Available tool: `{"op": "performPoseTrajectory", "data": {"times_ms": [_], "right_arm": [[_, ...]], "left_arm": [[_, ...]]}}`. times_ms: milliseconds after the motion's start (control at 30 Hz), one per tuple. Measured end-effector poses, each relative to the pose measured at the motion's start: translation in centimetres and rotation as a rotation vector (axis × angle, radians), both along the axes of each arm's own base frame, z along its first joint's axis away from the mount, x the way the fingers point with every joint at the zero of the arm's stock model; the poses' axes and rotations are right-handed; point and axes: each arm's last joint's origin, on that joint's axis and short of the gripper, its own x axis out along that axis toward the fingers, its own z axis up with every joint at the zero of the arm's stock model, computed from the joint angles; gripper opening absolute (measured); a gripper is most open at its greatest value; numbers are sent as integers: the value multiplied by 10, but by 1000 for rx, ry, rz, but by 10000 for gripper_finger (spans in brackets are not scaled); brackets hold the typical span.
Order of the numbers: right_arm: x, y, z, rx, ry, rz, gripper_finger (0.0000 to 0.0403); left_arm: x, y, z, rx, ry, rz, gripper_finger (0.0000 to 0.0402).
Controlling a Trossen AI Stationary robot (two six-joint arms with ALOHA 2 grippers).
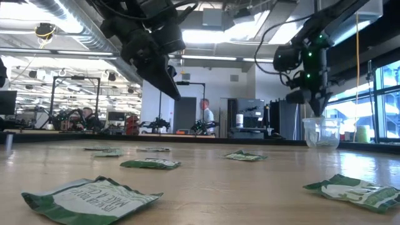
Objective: Pick and place Stevia / Truvia into bins
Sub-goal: Put the light green stevia packet into the transparent container
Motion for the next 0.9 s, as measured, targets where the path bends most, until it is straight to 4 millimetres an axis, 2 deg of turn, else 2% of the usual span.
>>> {"op": "performPoseTrajectory", "data": {"times_ms": [267, 467, 700, 900], "right_arm": [[2, -2, -5, 16, 20, 15, 61], [-1, 1, 15, -87, -29, -23, 125], [6, 25, 46, -211, -175, 64, 145], [22, 52, 64, -289, -313, 193, 146]], "left_arm": [[-1, 0, -1, -2, 12, 0, 98], [-7, -3, -6, -16, 99, -6, 97], [-10, -19, -20, -36, 230, -4, 97], [-4, -23, -46, 13, 344, 99, 97]]}}
